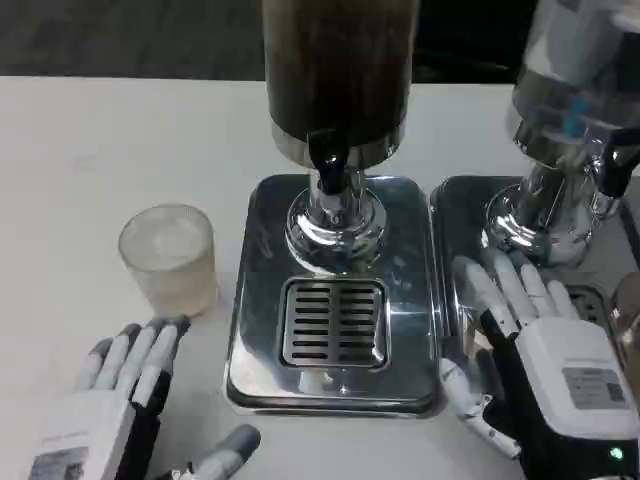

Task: Grasp the cup under the faucet to collect the drink, then remove the cup.

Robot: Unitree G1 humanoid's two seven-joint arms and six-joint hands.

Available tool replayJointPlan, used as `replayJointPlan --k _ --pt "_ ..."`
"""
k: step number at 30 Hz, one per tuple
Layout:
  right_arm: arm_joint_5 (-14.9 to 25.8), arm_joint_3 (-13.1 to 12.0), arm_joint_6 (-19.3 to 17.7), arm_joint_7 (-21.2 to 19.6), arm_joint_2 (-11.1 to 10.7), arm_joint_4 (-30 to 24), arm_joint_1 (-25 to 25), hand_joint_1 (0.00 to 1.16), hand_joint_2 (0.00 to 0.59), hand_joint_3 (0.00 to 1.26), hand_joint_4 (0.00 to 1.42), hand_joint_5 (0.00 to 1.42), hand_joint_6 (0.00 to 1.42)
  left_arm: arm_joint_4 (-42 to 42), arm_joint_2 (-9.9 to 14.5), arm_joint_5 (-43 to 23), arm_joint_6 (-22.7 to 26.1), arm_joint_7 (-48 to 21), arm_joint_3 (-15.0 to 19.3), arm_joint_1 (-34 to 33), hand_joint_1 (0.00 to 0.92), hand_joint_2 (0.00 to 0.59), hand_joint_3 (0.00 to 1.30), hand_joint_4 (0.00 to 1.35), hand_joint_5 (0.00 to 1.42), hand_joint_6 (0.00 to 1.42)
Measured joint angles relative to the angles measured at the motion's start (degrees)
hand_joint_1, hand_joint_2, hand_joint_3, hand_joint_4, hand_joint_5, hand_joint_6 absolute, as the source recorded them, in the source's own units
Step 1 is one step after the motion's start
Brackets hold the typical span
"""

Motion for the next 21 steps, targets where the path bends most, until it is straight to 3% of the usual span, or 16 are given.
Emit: replayJointPlan --k 21 --pt "-0.09 0.64 0.07 0.05 0.26 1.42 -1.13 0.10 0.516 0.09 0.00 0.00 0.00 0.77 0.01 -0.69 -1.54 2.86 1.17 0.04 0.000 0.146 0.00 0.00 0.00 0.00"
